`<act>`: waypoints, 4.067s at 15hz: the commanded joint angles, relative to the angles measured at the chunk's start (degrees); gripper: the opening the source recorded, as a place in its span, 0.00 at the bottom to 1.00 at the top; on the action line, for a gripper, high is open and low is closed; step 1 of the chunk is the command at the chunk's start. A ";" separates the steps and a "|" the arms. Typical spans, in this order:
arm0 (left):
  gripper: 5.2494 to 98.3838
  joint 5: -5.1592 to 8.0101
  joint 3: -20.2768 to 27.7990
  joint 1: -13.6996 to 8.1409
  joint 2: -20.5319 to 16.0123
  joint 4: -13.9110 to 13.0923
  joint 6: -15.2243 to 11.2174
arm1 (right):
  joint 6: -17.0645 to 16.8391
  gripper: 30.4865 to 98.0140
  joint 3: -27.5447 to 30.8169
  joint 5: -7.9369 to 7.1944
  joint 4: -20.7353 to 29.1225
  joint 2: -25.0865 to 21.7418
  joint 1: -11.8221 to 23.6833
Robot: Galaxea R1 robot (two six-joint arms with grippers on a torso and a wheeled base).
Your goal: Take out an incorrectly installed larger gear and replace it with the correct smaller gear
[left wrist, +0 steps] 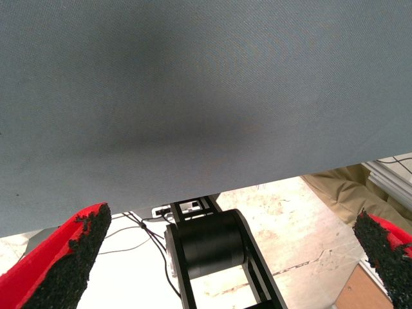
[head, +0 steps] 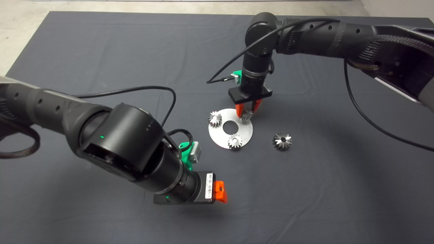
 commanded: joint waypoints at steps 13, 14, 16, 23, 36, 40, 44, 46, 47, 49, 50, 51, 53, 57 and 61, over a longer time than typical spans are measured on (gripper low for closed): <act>0.99 -0.10 0.20 -0.94 0.02 -0.51 0.05 | -0.80 0.16 -0.96 -6.52 -0.97 0.26 1.36; 0.99 -0.01 0.20 -0.94 0.02 -0.51 0.05 | -0.80 0.16 -1.05 -6.52 -0.97 0.26 1.36; 0.99 -0.01 0.20 -0.94 0.02 -0.51 0.09 | -0.80 0.16 -1.05 -6.52 -0.97 0.17 1.36; 0.99 -0.01 -0.03 -0.94 -0.07 -0.51 0.09 | -0.71 0.14 -1.05 -6.52 -0.88 0.96 1.36; 0.99 -0.01 -0.07 -0.85 0.00 -0.33 0.09 | -0.71 0.14 -1.05 -6.52 -0.97 1.49 1.36; 0.99 0.07 -0.07 -0.85 0.01 -0.33 0.09 | -0.71 0.16 -0.96 -6.52 -0.97 1.66 1.36; 0.99 0.08 -0.15 -0.85 -0.07 -0.33 0.09 | -0.71 0.19 -0.79 -6.52 -0.97 2.10 1.36; 0.99 0.00 -0.07 -0.85 -0.07 -0.33 0.09 | -0.71 0.24 -0.87 -6.52 -0.97 2.19 1.36; 0.99 0.08 -0.07 -0.85 -0.07 -0.33 0.09 | -0.71 0.27 -0.85 -6.52 -0.97 2.19 1.36; 0.99 0.08 -0.07 -0.85 -0.07 -0.33 0.09 | -0.71 0.32 -0.86 -6.52 -0.97 2.28 1.36; 0.99 0.08 -0.07 -0.85 -0.07 -0.33 0.09 | -0.71 0.34 -0.79 -6.52 -0.97 2.28 1.36; 0.99 0.08 -0.07 -0.85 -0.07 -0.33 0.09 | -0.71 0.35 -0.70 -6.52 -0.97 2.28 1.45; 0.99 0.08 0.02 -0.85 -0.07 -0.33 0.09 | -0.71 0.42 -0.61 -6.52 -0.88 2.10 2.32; 0.99 0.08 0.02 -0.85 -0.16 -0.42 0.18 | -0.65 0.55 0.76 -6.52 -0.53 1.70 8.30; 0.99 0.08 0.02 -0.85 -1.51 -0.51 1.41 | -0.09 0.58 4.89 -6.52 -0.44 0.26 11.24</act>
